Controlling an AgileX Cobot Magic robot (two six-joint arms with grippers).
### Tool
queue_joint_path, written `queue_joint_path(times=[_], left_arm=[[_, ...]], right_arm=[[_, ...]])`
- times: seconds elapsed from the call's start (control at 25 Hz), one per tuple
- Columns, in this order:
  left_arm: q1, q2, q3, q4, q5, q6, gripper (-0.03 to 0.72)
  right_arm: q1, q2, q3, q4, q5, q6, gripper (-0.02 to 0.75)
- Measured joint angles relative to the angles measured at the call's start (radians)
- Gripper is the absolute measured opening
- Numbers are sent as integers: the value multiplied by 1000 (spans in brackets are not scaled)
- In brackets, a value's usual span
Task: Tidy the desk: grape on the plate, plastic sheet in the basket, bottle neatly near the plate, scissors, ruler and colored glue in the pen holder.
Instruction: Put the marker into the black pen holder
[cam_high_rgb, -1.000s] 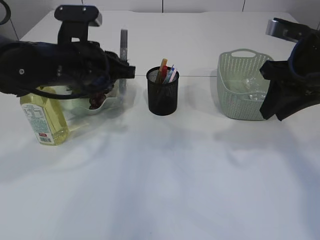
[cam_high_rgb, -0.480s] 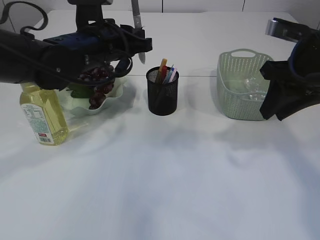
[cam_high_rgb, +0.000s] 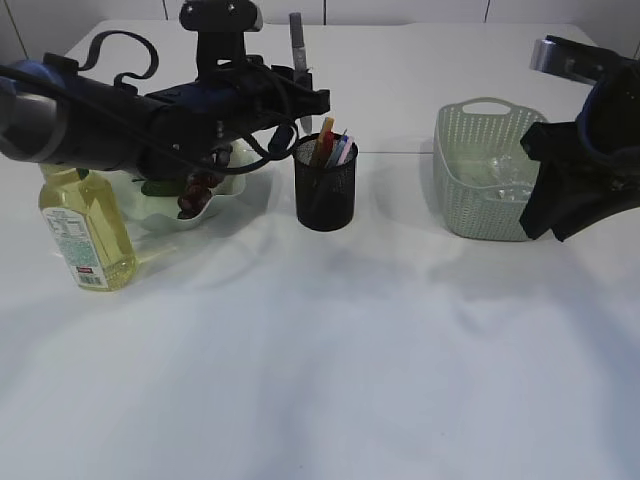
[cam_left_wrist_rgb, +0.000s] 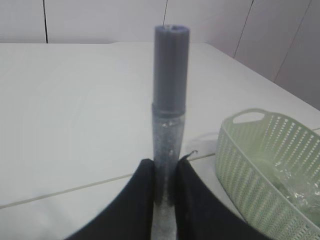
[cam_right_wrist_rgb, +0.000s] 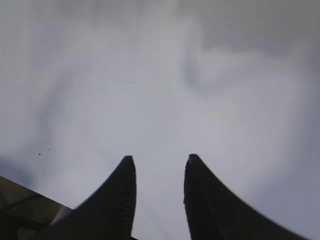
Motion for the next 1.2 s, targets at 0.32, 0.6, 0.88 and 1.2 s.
queue_joint_path(times=[0.32, 0.6, 0.88, 1.2], left_arm=[[0, 85, -83, 0, -3, -6, 90], [0, 110, -87, 0, -3, -11, 92], [0, 110, -87, 0, 18, -11, 97], [0, 110, -87, 0, 34, -12, 106]], right_arm=[[0, 0, 0, 0, 0, -11, 276], [0, 0, 0, 0, 0, -11, 276], [0, 0, 0, 0, 0, -11, 272], [0, 0, 0, 0, 0, -11, 272]])
